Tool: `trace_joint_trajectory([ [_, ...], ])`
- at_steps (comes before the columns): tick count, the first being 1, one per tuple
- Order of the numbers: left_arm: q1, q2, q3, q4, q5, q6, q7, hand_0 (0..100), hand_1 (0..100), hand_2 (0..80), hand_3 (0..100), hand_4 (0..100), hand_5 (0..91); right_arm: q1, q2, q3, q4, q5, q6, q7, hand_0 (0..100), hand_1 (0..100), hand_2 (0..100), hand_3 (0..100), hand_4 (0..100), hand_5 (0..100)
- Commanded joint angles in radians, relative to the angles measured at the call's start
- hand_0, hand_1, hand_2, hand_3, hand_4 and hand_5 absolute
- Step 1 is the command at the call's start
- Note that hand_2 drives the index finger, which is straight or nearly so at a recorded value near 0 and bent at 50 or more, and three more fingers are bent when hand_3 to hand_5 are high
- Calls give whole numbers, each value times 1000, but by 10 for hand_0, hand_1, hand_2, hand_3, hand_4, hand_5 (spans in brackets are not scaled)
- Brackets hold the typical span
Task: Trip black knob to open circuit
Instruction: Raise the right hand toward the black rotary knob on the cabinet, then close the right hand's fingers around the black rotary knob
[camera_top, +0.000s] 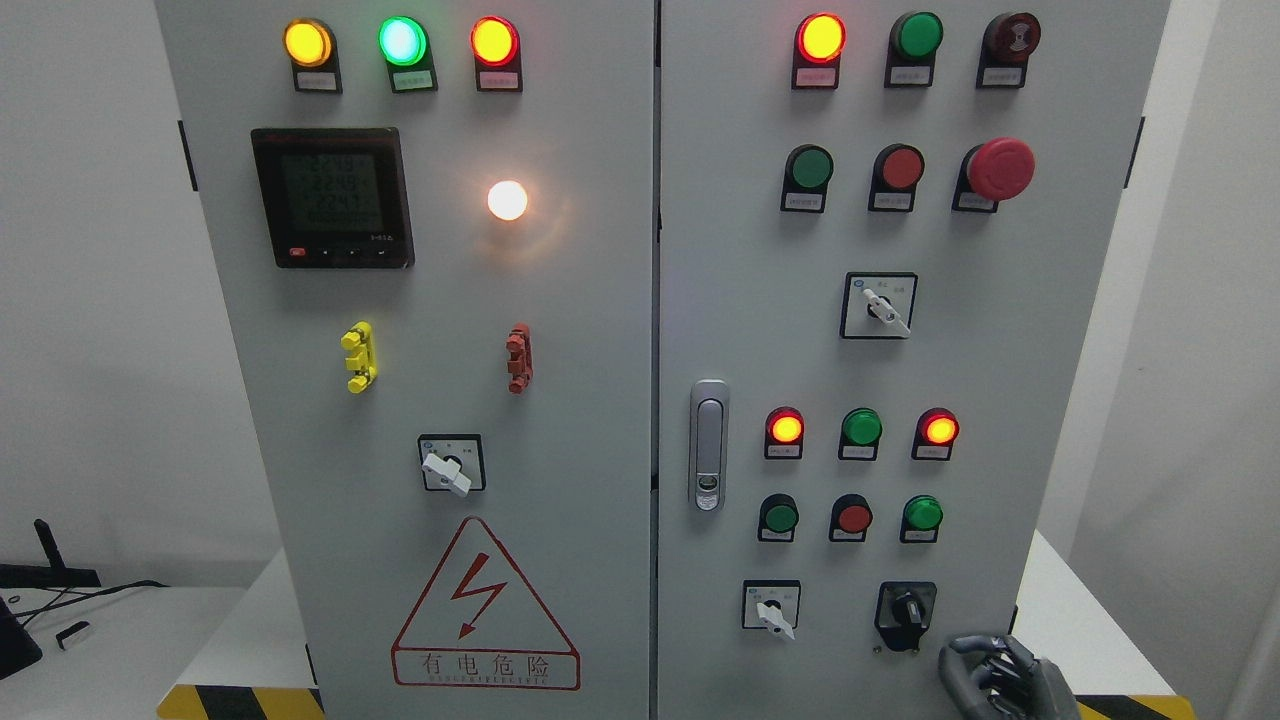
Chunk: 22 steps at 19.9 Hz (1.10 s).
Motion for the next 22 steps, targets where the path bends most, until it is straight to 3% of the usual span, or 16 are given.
trace_joint_trajectory([
  [1, 0, 0, 0, 0, -31, -1, 1, 120, 389, 0, 0, 0, 0, 6, 3, 13, -34, 1, 8, -5, 478, 790, 494, 847, 758, 779],
  [22, 0, -1, 0, 0, -31, -1, 1, 120, 389, 0, 0, 0, 0, 11, 9, 56, -52, 1, 17, -22, 478, 792, 495, 848, 757, 779],
])
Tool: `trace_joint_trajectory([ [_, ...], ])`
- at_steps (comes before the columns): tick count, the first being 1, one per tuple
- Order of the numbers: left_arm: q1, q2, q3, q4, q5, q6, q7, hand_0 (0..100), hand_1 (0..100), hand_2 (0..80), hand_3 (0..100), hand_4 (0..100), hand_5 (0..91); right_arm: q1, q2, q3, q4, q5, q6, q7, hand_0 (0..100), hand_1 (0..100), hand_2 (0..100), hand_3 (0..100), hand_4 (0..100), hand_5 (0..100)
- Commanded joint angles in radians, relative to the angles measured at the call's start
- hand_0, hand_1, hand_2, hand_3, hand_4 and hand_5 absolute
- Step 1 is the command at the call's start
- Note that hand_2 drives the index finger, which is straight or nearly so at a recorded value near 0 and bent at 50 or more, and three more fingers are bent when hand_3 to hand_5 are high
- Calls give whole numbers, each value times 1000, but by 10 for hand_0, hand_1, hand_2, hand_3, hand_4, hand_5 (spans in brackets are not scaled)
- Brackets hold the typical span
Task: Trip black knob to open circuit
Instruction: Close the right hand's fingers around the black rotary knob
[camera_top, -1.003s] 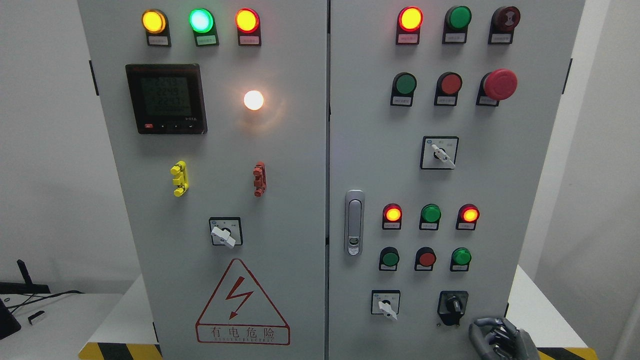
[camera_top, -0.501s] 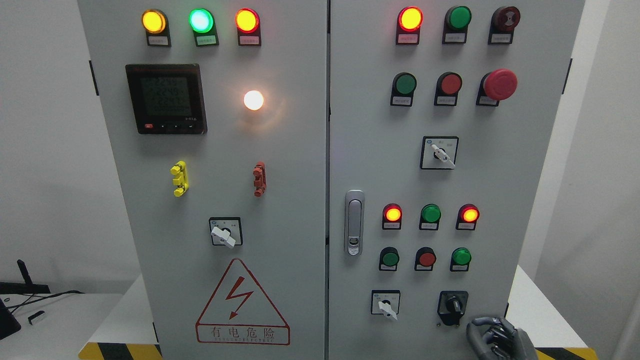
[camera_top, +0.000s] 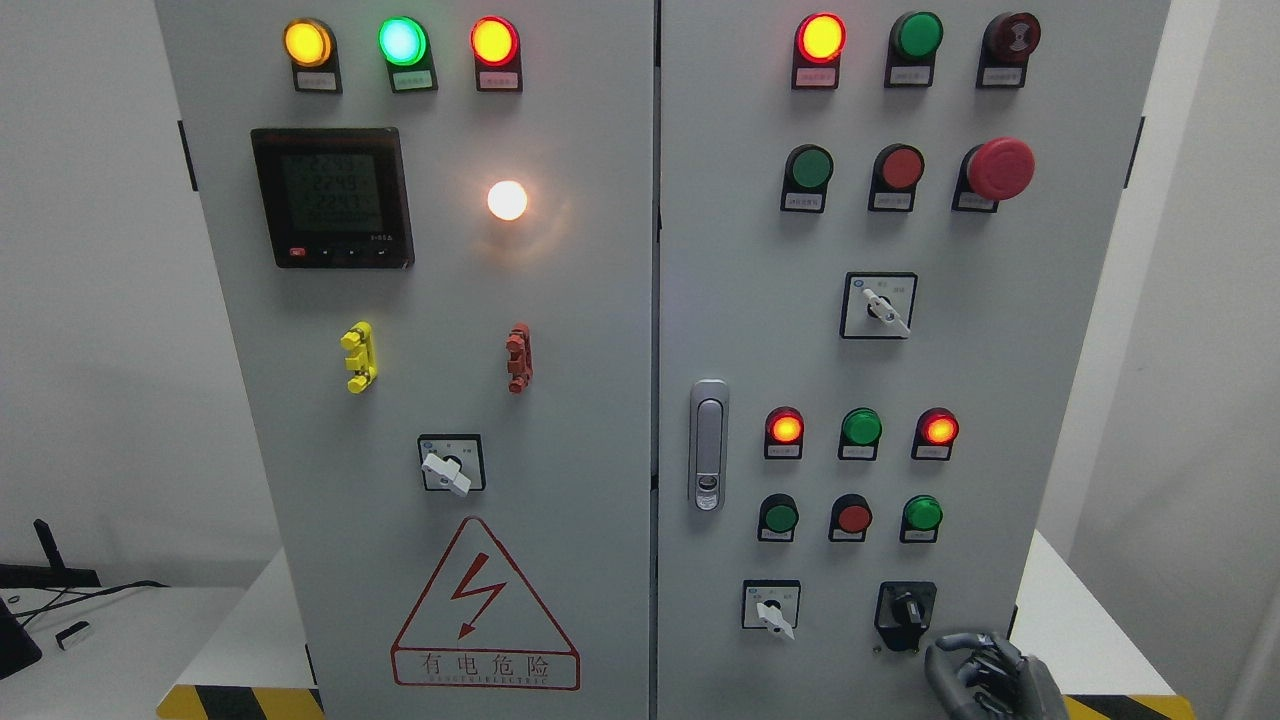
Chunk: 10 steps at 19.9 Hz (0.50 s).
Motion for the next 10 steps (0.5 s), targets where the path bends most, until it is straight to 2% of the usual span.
trace_joint_trajectory([
  [1, 0, 0, 0, 0, -31, -1, 1, 120, 389, 0, 0, 0, 0, -1, 5, 9, -9, 1, 0, 0, 478, 792, 495, 848, 757, 778],
  [10, 0, 0, 0, 0, -31, -1, 1, 120, 389, 0, 0, 0, 0, -7, 5, 6, -9, 2, 0, 0, 478, 792, 495, 848, 757, 778],
])
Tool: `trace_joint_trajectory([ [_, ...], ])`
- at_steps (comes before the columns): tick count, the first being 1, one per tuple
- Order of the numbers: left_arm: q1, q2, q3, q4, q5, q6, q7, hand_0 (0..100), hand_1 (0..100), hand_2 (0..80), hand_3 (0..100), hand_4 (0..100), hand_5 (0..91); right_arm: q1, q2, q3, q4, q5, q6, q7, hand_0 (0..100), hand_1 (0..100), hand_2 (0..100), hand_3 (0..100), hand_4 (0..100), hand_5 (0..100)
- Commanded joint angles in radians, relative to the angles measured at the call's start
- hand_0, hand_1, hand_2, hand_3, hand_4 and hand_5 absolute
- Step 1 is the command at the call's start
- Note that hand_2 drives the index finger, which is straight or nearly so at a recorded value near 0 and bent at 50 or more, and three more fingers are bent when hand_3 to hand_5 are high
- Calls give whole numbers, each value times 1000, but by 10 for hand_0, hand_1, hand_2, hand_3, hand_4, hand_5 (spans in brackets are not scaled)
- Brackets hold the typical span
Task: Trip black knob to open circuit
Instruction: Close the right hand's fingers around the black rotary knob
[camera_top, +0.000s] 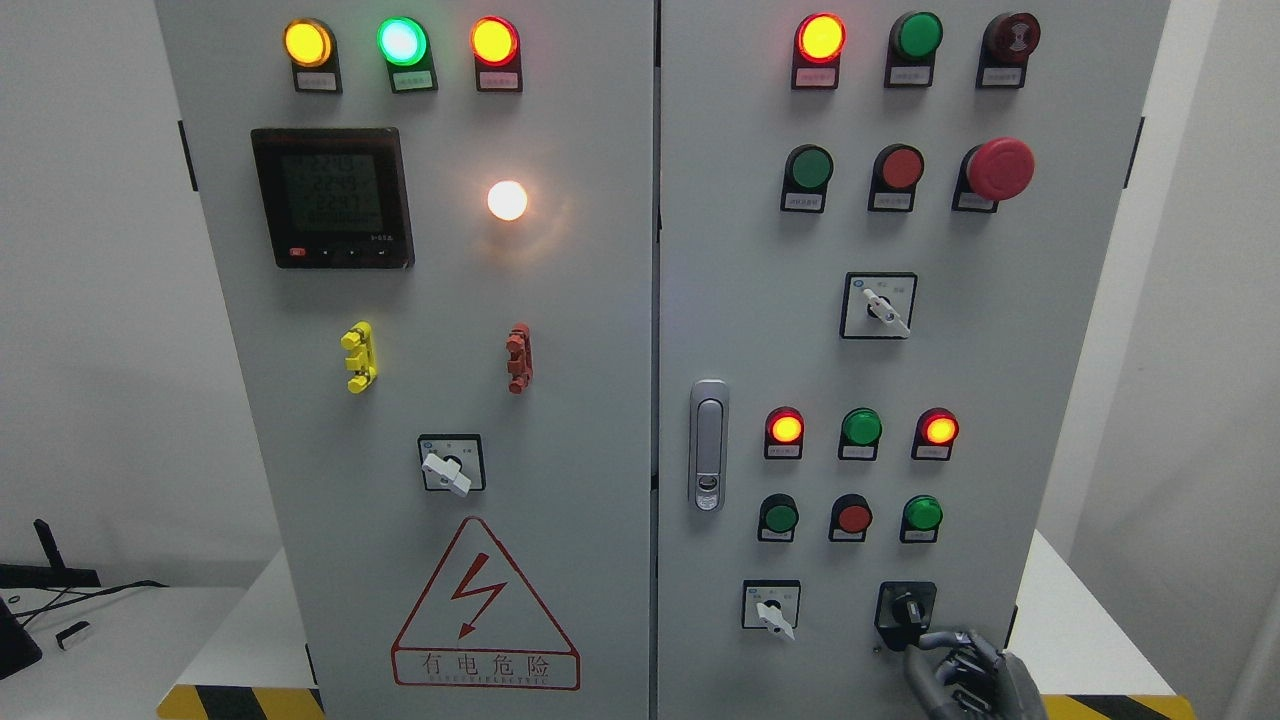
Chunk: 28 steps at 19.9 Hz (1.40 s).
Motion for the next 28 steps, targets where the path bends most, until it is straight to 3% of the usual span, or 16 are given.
trace_joint_trajectory([
  [1, 0, 0, 0, 0, -31, -1, 1, 120, 389, 0, 0, 0, 0, -3, 1, -19, -3, 1, 0, 0, 478, 792, 495, 848, 757, 778],
  [8, 0, 0, 0, 0, -31, -1, 1, 120, 389, 0, 0, 0, 0, -3, 1, -28, -3, 1, 0, 0, 477, 792, 495, 848, 757, 778],
  [28, 0, 0, 0, 0, -31, -1, 1, 120, 389, 0, 0, 0, 0, -1, 4, 16, -40, 1, 14, -14, 476, 793, 496, 848, 757, 778],
])
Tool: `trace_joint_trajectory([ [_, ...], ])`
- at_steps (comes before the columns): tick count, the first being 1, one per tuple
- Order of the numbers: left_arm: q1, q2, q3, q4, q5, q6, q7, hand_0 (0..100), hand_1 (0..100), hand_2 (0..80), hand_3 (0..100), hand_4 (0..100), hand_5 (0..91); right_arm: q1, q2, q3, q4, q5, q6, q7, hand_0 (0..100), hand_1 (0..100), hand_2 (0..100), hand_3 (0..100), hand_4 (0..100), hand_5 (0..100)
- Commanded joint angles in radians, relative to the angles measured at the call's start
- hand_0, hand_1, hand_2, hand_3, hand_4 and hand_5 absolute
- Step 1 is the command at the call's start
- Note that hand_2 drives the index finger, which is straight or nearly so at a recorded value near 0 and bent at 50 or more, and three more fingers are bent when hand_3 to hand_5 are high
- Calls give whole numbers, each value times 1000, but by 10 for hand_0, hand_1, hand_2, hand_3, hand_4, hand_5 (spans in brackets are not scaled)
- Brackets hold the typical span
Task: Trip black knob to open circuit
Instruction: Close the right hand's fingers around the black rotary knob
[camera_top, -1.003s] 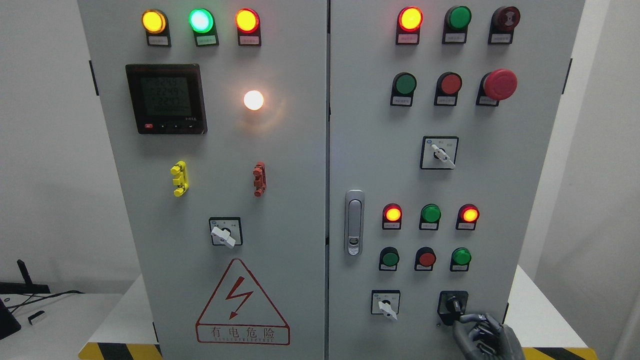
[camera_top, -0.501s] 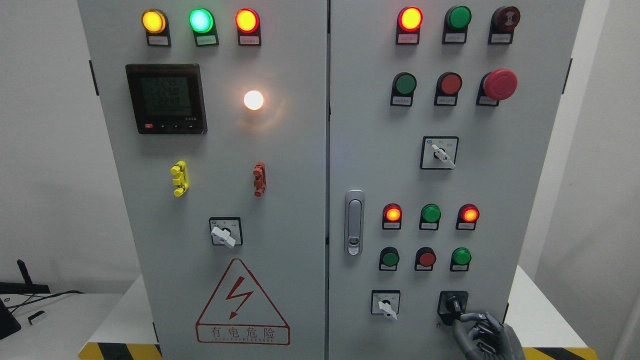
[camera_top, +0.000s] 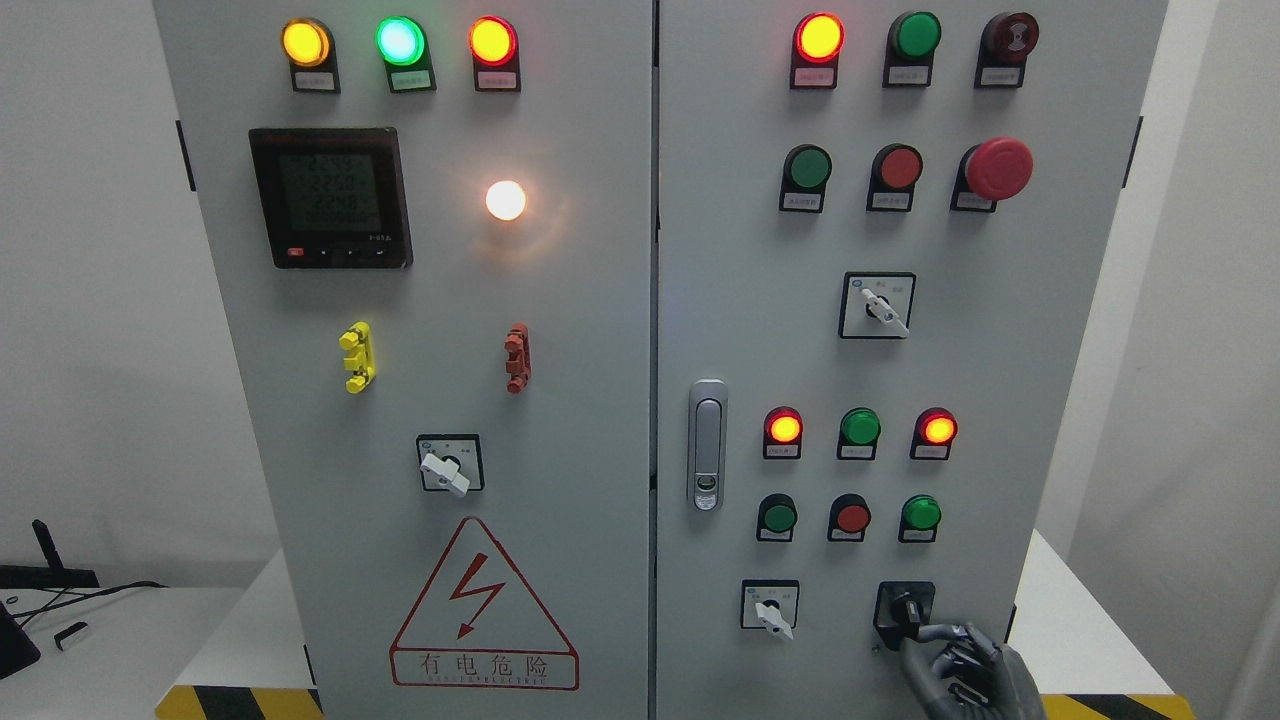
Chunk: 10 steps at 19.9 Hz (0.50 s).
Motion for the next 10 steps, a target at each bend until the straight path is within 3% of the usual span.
trace_joint_trajectory([
  [1, 0, 0, 0, 0, -31, -1, 1, 120, 389, 0, 0, 0, 0, 3, 2, 10, -16, 0, -1, -1, 476, 792, 496, 848, 757, 778],
  [10, 0, 0, 0, 0, -31, -1, 1, 120, 389, 0, 0, 0, 0, 8, 8, 29, -24, -1, 1, -4, 476, 792, 496, 848, 757, 777],
])
